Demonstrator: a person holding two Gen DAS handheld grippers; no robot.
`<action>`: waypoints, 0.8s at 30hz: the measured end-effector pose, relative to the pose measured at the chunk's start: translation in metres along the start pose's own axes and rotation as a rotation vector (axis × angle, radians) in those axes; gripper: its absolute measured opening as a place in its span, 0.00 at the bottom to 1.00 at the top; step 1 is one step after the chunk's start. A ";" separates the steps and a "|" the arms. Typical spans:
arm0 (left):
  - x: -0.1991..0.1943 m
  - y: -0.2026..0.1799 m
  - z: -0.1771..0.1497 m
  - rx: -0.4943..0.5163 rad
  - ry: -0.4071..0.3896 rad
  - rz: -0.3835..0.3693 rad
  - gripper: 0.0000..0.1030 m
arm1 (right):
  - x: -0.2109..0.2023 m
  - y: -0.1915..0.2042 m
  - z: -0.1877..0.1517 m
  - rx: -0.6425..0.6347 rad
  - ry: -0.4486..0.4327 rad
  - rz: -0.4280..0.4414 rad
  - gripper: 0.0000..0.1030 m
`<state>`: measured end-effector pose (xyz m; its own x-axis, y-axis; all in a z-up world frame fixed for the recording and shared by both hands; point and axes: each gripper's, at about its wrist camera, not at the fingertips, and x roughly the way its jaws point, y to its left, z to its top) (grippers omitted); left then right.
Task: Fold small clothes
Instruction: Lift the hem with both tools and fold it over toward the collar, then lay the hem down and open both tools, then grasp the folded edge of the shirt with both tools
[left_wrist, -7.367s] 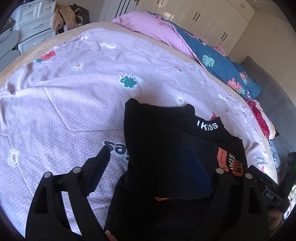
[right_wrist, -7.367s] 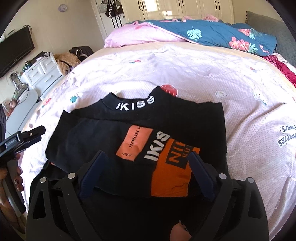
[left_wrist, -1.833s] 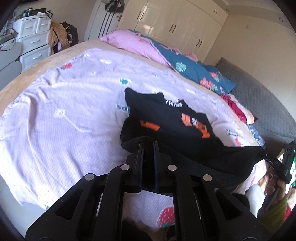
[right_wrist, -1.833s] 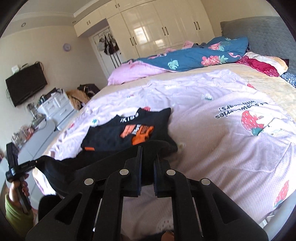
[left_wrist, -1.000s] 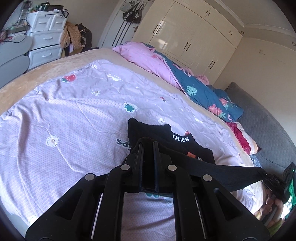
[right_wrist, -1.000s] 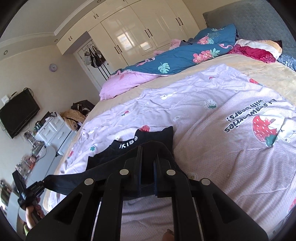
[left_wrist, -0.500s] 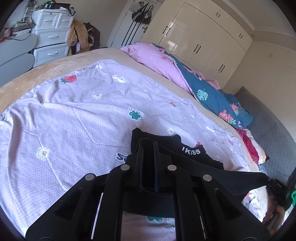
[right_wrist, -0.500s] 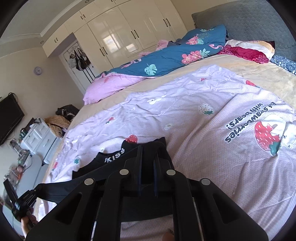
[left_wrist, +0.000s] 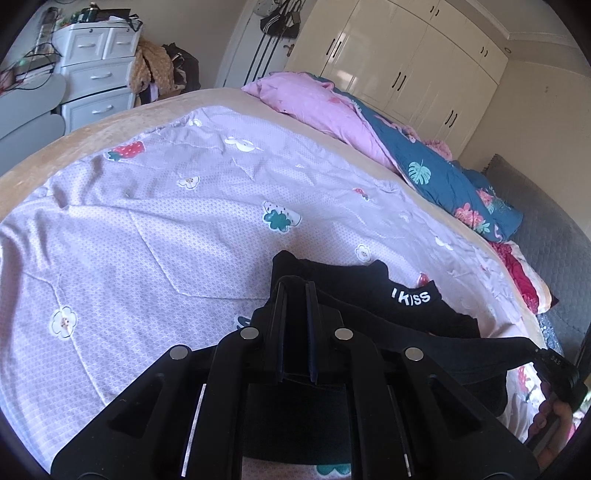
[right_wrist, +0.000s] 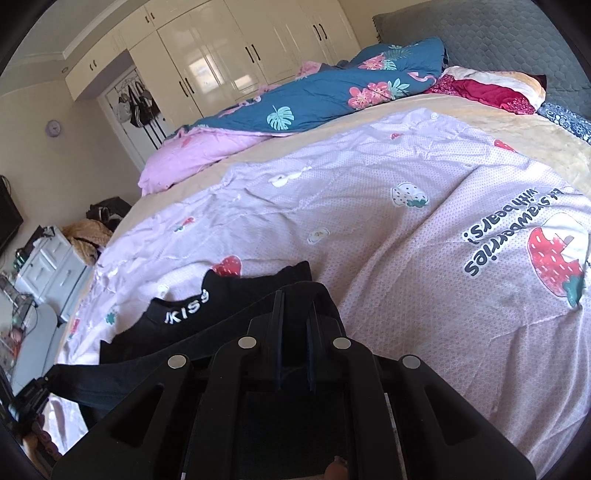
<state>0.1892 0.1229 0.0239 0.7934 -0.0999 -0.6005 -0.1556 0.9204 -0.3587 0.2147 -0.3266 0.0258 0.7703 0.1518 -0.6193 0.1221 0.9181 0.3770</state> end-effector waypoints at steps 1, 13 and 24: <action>0.002 0.000 -0.001 0.000 0.004 0.005 0.04 | 0.003 0.000 -0.001 -0.006 0.005 -0.006 0.10; -0.020 -0.010 -0.006 0.074 -0.054 0.043 0.43 | -0.014 0.003 -0.010 -0.085 -0.067 -0.047 0.53; -0.025 -0.038 -0.029 0.192 0.022 -0.019 0.51 | -0.040 0.042 -0.016 -0.235 -0.126 0.044 0.56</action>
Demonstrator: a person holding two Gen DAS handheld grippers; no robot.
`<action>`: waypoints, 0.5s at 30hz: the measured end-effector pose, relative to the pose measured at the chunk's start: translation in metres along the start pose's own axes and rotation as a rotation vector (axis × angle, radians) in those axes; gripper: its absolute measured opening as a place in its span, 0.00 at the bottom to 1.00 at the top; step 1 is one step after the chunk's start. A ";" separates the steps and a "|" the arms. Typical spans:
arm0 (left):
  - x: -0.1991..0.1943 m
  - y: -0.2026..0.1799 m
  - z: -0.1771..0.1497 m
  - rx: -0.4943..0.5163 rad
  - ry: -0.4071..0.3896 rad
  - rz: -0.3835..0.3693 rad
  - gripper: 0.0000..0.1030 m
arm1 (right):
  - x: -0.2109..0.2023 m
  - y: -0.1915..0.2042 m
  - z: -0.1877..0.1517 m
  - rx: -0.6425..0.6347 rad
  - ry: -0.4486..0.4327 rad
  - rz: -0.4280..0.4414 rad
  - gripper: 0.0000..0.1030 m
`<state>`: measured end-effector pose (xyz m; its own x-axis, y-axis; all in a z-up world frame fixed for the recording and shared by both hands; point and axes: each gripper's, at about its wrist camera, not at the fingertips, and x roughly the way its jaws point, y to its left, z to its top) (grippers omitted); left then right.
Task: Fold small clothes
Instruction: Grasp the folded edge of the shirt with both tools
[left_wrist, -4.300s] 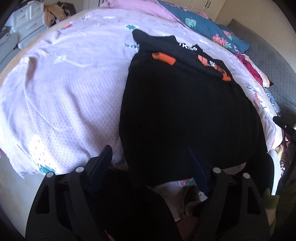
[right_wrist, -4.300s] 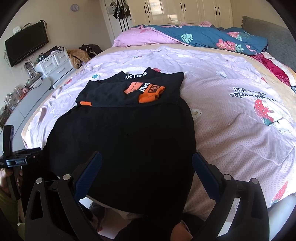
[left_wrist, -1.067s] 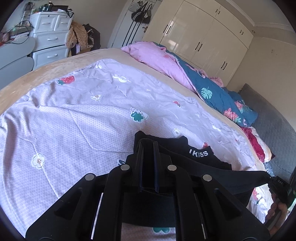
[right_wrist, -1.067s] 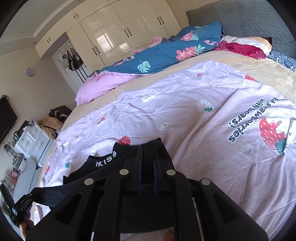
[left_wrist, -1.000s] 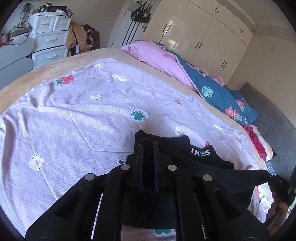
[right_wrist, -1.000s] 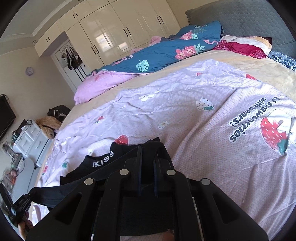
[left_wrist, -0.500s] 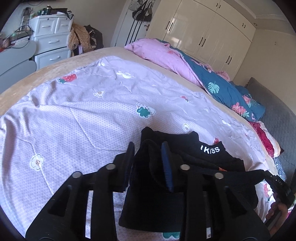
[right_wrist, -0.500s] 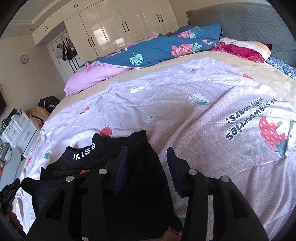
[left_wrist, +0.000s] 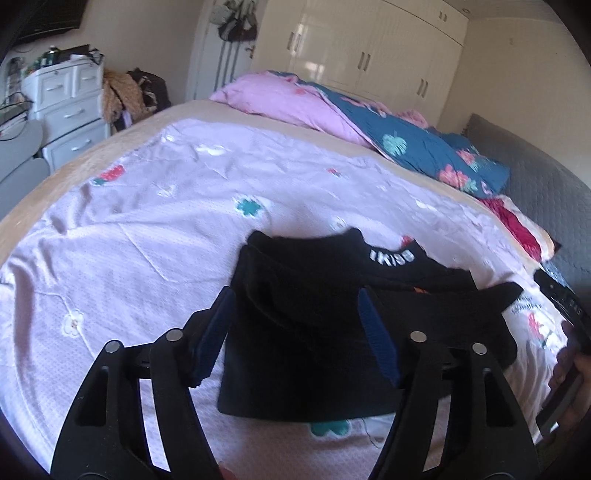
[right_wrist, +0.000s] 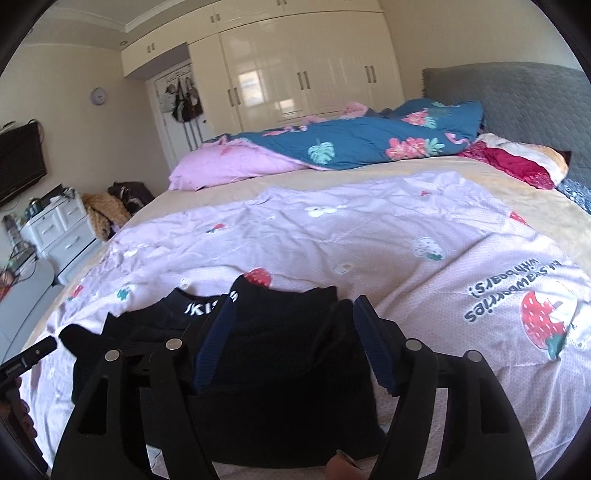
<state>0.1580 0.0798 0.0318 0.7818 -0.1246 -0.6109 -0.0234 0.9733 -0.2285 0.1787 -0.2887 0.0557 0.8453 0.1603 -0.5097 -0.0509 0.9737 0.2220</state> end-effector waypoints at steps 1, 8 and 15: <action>0.002 -0.006 -0.003 0.018 0.014 -0.012 0.40 | 0.001 0.003 -0.001 -0.012 0.010 0.010 0.49; 0.029 -0.032 -0.026 0.117 0.153 -0.057 0.00 | 0.005 0.030 -0.012 -0.110 0.080 0.061 0.19; 0.046 -0.032 -0.033 0.167 0.188 0.036 0.00 | 0.019 0.069 -0.049 -0.244 0.234 0.130 0.17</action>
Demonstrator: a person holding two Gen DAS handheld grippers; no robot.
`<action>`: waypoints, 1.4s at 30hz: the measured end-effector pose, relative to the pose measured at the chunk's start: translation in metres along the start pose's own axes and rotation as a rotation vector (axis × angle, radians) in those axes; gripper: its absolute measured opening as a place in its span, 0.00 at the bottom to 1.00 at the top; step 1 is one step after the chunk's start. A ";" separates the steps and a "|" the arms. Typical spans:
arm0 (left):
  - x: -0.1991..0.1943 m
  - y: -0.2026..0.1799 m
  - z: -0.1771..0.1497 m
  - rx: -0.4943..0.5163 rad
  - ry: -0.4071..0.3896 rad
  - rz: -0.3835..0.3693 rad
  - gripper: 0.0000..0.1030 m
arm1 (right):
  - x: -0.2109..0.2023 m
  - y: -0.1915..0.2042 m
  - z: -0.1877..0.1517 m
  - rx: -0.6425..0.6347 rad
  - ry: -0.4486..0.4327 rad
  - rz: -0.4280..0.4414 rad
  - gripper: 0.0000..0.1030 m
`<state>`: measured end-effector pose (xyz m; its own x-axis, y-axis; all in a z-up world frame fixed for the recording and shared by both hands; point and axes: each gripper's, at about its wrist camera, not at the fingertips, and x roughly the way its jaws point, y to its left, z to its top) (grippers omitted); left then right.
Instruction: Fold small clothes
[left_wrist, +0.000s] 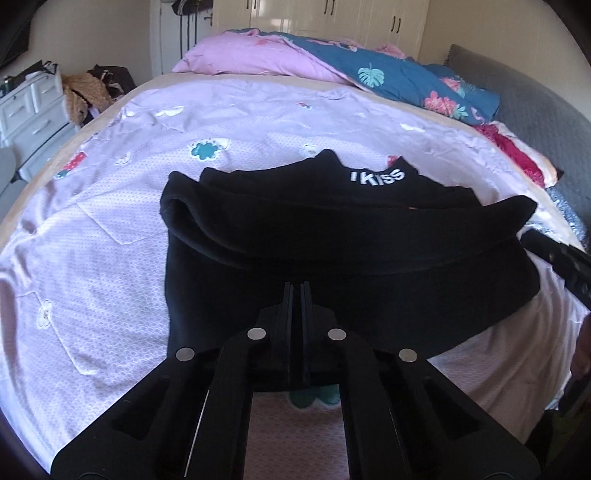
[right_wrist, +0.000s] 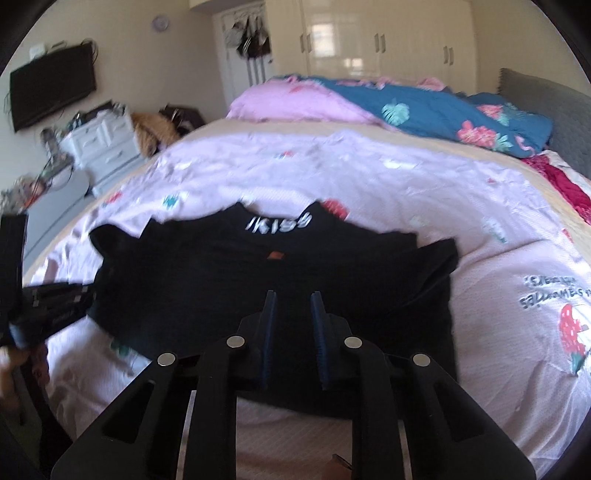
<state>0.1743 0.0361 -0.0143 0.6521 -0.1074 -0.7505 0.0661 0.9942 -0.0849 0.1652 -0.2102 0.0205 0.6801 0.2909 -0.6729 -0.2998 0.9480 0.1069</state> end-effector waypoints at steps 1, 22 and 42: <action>0.003 0.002 0.000 0.001 0.006 0.020 0.00 | 0.004 0.005 -0.003 -0.010 0.022 -0.006 0.17; 0.057 0.022 0.045 -0.064 -0.006 0.130 0.00 | 0.095 -0.040 0.027 0.108 0.099 -0.107 0.14; 0.066 0.076 0.072 -0.218 -0.040 0.123 0.66 | 0.100 -0.134 0.041 0.249 0.110 -0.230 0.53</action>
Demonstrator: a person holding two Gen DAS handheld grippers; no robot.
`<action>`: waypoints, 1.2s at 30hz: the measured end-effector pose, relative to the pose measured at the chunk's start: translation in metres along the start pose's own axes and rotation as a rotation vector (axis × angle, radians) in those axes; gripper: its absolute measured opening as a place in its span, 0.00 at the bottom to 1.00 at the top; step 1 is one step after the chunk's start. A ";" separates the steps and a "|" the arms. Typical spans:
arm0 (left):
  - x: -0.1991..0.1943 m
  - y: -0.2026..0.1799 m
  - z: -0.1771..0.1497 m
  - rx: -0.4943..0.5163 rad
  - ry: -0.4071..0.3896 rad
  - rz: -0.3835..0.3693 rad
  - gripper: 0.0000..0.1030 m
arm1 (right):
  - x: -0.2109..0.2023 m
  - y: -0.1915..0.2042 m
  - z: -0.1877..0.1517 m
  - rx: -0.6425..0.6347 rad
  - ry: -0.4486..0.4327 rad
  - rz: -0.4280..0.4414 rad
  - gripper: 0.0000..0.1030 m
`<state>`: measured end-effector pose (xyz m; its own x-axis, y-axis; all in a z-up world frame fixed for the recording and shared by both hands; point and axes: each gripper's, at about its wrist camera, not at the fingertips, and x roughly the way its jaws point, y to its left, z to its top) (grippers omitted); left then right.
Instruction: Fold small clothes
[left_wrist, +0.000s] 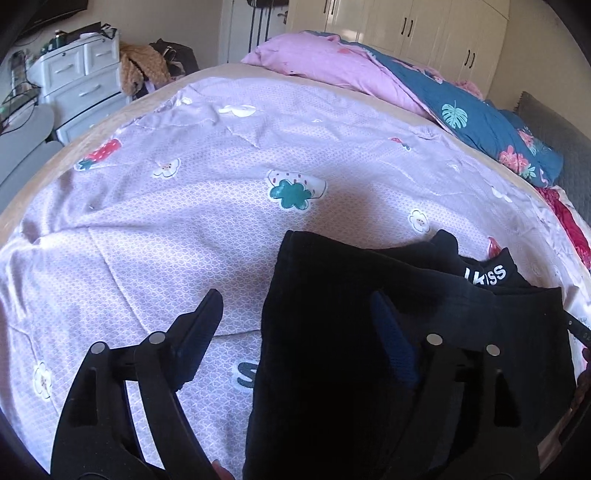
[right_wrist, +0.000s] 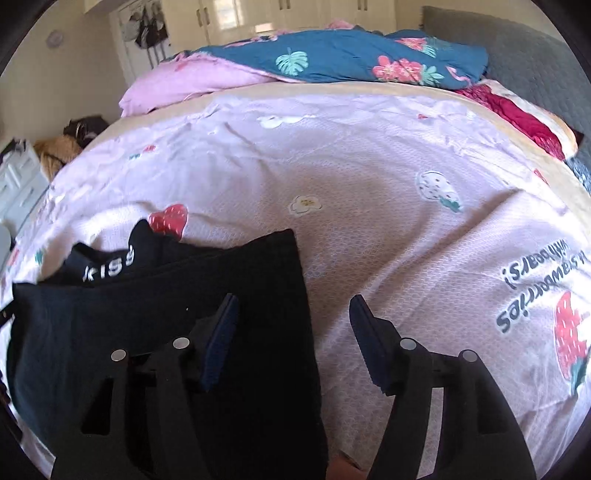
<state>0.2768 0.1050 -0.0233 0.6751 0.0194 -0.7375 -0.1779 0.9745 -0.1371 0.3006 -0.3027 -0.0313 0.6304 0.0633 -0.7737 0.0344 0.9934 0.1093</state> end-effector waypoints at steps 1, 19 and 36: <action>0.001 -0.001 0.000 0.002 0.004 -0.011 0.50 | 0.001 0.002 -0.001 -0.015 -0.005 0.005 0.45; -0.038 -0.001 0.013 -0.006 -0.167 -0.047 0.04 | -0.059 -0.008 0.012 0.052 -0.274 0.098 0.06; -0.015 -0.004 0.008 0.007 -0.118 -0.018 0.04 | -0.035 -0.008 0.008 0.067 -0.228 0.054 0.06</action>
<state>0.2733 0.1028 -0.0063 0.7578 0.0280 -0.6518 -0.1603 0.9764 -0.1445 0.2840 -0.3133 0.0000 0.7909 0.0850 -0.6060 0.0427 0.9802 0.1932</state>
